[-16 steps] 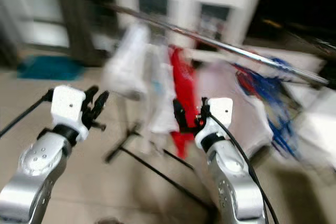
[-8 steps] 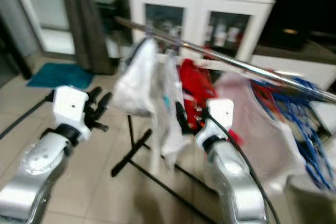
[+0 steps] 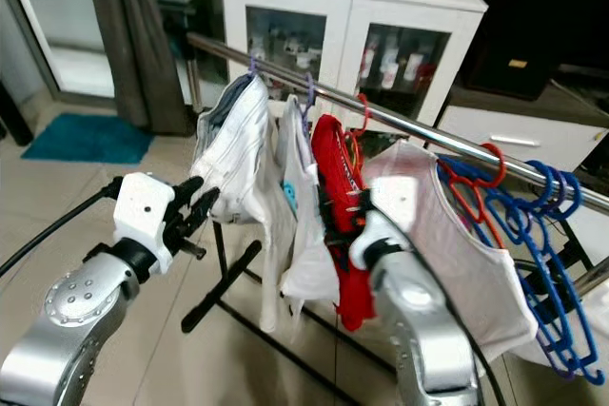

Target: Hang hanger

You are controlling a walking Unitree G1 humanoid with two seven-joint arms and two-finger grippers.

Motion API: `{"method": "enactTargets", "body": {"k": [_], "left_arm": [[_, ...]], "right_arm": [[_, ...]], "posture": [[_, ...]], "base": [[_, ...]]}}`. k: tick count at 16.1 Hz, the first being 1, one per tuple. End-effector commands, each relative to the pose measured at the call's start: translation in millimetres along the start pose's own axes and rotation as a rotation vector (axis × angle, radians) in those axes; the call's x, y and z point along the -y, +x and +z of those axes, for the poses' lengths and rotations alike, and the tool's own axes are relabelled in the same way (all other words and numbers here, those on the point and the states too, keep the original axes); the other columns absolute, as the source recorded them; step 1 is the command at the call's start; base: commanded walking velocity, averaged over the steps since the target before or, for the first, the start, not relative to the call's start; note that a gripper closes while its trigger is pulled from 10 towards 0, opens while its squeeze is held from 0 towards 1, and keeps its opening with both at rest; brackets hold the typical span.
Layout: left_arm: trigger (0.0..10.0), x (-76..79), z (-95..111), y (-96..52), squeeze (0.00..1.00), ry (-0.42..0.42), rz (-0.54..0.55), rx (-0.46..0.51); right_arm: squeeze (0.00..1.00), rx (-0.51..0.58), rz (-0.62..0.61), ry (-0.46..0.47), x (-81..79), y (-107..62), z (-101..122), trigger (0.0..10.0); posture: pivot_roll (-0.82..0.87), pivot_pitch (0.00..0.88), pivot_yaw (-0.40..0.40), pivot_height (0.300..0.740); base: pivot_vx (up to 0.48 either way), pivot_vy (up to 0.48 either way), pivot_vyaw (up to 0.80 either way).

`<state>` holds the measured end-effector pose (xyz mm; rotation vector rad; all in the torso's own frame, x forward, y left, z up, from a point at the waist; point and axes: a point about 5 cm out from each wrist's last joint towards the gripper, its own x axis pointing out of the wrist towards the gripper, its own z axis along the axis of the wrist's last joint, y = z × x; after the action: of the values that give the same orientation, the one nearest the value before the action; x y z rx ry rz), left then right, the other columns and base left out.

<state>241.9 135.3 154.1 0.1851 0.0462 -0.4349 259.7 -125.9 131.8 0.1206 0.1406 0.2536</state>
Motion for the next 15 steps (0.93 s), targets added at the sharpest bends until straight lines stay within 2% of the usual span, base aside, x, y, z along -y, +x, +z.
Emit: {"method": "enactTargets", "body": {"k": [1, 2, 3, 4, 7, 9, 11, 12, 14, 15], "left_arm": [[10.0, 5.7, 1, -2.2, 0.00, -0.012, -0.053, -0.005], [10.0, 7.2, 0, -2.7, 0.00, -0.019, -0.074, -0.013], [10.0, 10.5, -2, -4.2, 0.00, -0.029, -0.121, -0.021], [10.0, 12.7, -1, -5.0, 0.00, -0.036, -0.149, -0.016], [10.0, 16.0, -1, -5.5, 0.00, -0.023, -0.209, -0.015], [10.0, 18.2, 2, -4.8, 0.00, 0.014, -0.269, -0.001], [10.0, 19.7, 4, -5.6, 0.00, 0.023, -0.312, 0.003], [10.0, 19.9, 4, -6.1, 0.00, 0.030, -0.330, -0.002], [10.0, 19.4, 5, -6.3, 0.00, 0.048, -0.342, -0.002], [10.0, 18.8, 5, -6.1, 0.00, 0.050, -0.342, 0.001]], "right_arm": [[0.00, 0.006, -0.016, -0.042, 5.1, 1.5, 6, 10.0], [0.00, -0.006, -0.023, -0.059, 6.7, 2.9, 6, 10.0], [0.24, -0.012, -0.040, -0.067, 9.3, 5.3, 10, 10.0], [1.00, -0.003, -0.056, -0.058, 11.8, 6.2, 15, 10.0], [1.00, 0.007, -0.079, -0.098, 17.5, 11.0, 25, 10.0], [1.00, -0.001, -0.092, -0.098, 21.2, 26.7, 33, 10.0], [1.00, -0.024, -0.095, -0.059, 21.8, 38.0, 39, 10.0], [0.00, -0.046, -0.099, -0.084, 24.2, 44.3, 41, 10.0], [0.00, -0.093, -0.111, -0.109, 29.6, 53.1, 41, 10.0], [0.00, -0.124, -0.105, -0.085, 31.1, 58.5, 41, 10.0]], "posture": [[0.09, 0.000, -0.060, 0.740], [0.09, 0.000, -0.060, 0.740], [0.09, 0.000, -0.060, 0.740], [0.09, 0.000, -0.064, 0.740], [0.09, 0.000, -0.062, 0.740], [0.09, 0.000, -0.054, 0.740], [0.09, 0.000, -0.052, 0.740], [0.09, 0.000, -0.052, 0.740], [0.09, 0.000, -0.053, 0.740], [0.09, 0.000, -0.053, 0.740]], "base": [[0.000, 0.000, 0.00], [0.000, 0.000, 0.00], [0.000, 0.000, 0.00], [0.000, 0.000, 0.00], [0.000, 0.000, 0.00], [0.000, 0.000, 0.00], [0.000, 0.000, 0.00], [0.000, 0.000, 0.00], [0.000, 0.000, 0.00], [0.000, 0.000, 0.00]]}}
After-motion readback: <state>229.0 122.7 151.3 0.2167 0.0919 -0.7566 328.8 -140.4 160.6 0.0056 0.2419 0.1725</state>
